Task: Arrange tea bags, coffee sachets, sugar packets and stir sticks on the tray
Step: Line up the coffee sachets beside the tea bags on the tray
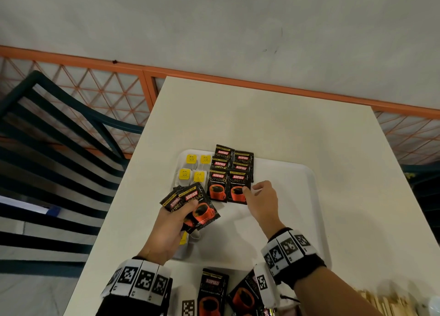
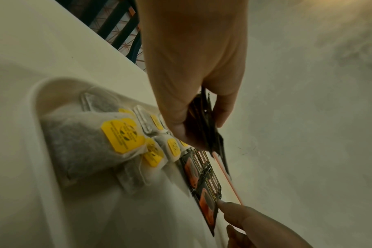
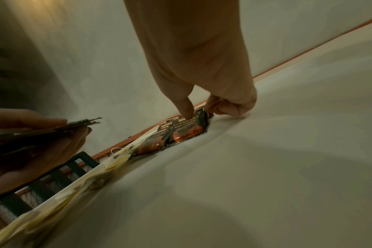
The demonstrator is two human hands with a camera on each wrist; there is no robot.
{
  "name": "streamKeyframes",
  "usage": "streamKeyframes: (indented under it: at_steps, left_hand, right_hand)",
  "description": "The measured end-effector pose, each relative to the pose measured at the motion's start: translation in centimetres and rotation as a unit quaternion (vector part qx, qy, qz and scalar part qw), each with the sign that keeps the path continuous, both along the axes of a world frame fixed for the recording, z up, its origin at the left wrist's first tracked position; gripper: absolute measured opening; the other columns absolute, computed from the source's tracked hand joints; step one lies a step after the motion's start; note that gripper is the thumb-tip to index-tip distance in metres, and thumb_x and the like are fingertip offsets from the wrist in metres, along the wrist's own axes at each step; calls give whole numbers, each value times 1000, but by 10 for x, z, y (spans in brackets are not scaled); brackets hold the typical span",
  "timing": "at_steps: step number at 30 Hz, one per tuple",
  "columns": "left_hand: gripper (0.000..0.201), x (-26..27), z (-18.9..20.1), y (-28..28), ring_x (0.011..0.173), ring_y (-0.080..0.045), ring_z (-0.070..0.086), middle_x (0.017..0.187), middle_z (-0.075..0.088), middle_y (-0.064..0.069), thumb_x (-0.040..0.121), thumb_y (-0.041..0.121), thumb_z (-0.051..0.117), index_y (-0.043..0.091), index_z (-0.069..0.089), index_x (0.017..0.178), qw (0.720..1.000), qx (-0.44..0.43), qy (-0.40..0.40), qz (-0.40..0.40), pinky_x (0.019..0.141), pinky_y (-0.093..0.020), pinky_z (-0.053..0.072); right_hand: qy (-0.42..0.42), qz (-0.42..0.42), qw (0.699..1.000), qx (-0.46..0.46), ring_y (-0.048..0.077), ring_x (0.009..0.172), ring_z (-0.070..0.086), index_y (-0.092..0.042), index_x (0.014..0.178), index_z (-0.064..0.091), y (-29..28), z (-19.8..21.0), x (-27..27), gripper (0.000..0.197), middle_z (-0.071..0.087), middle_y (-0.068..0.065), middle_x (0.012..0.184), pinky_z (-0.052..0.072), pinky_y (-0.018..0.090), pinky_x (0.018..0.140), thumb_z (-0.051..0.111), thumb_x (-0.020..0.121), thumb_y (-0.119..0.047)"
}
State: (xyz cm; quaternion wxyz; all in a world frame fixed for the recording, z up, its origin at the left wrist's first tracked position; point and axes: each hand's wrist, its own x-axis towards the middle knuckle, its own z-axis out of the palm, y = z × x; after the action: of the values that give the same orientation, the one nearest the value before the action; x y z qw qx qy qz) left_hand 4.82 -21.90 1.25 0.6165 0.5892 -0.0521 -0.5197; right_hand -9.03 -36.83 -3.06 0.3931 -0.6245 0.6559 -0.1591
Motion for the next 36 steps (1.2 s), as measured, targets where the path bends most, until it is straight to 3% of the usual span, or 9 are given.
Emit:
streamKeyframes:
  at_steps: [3, 7, 11, 13, 19, 24, 26, 32, 36]
  left_hand:
    - [26, -1, 0, -1, 77, -28, 69, 95, 71, -15, 86, 7, 59, 11, 58, 111, 1000, 2, 4, 3, 50, -29, 56]
    - [36, -1, 1, -4, 99, -36, 65, 111, 66, -21, 84, 6, 60, 8, 55, 120, 1000, -8, 8, 9, 71, -39, 54]
    - [35, -3, 5, -9, 97, -35, 66, 107, 68, -19, 82, 5, 62, 11, 58, 117, 999, -34, -10, -1, 56, -28, 57]
    - [32, -5, 6, -11, 92, -28, 69, 105, 70, -15, 83, 7, 62, 13, 59, 115, 999, -42, -19, -5, 62, -28, 58]
    - [24, -3, -1, -2, 92, -32, 66, 102, 69, -19, 89, 9, 54, 11, 60, 112, 1000, -7, 8, -2, 65, -35, 53]
    - [14, 9, -5, 11, 84, -25, 64, 91, 68, -14, 91, 5, 50, 12, 60, 97, 999, 18, -3, 31, 69, -31, 51]
    - [17, 15, -7, 15, 88, -25, 63, 98, 67, -15, 91, 6, 51, 8, 59, 106, 998, 25, -3, 50, 73, -31, 49]
    - [12, 20, -8, 23, 80, -19, 65, 92, 68, -10, 91, 12, 53, 15, 60, 102, 998, 44, -25, 44, 64, -29, 47]
    - [18, 18, -9, 25, 80, -17, 66, 95, 68, -10, 90, 11, 55, 13, 58, 108, 998, 40, -32, 39, 56, -21, 51]
  right_hand:
    - [-14, 1, 1000, -9, 24, 94, 57, -12, 103, 49, -3, 3, 0, 23, 58, 14, 106, 48, 31, 81, 60, 87, -24]
    - [-70, 64, 995, -14, 14, 84, 55, -14, 100, 54, 8, 25, 3, 13, 59, 2, 95, 40, 14, 64, 54, 92, -25]
    - [-134, 230, 960, 90, 1, 80, 54, -19, 102, 58, 37, 51, 10, 23, 58, -12, 87, 38, 11, 64, 49, 93, -37]
    - [-167, 266, 943, 110, -3, 75, 55, -20, 96, 62, 47, 53, 12, 14, 59, -16, 82, 40, 6, 63, 55, 91, -32]
    - [-167, 188, 962, 103, 4, 76, 56, -21, 88, 68, 53, 36, 10, 5, 62, -12, 77, 41, 16, 71, 64, 86, -23]
    - [-186, 138, 959, 166, 10, 57, 52, -4, 97, 65, 50, 28, 6, 12, 57, 3, 67, 48, 17, 57, 56, 91, -10]
    - [-168, 123, 967, 148, 10, 56, 52, -3, 99, 60, 46, 26, 9, 11, 58, 5, 69, 46, 12, 51, 57, 90, -8]
    - [-83, 97, 991, 47, 16, 76, 57, -6, 99, 59, 31, 16, 22, 18, 61, 5, 88, 38, 10, 54, 66, 85, -15]
    - [-83, 91, 992, 36, 17, 80, 55, -5, 97, 57, 29, 14, 27, 18, 56, 0, 83, 37, 9, 53, 67, 83, -13]
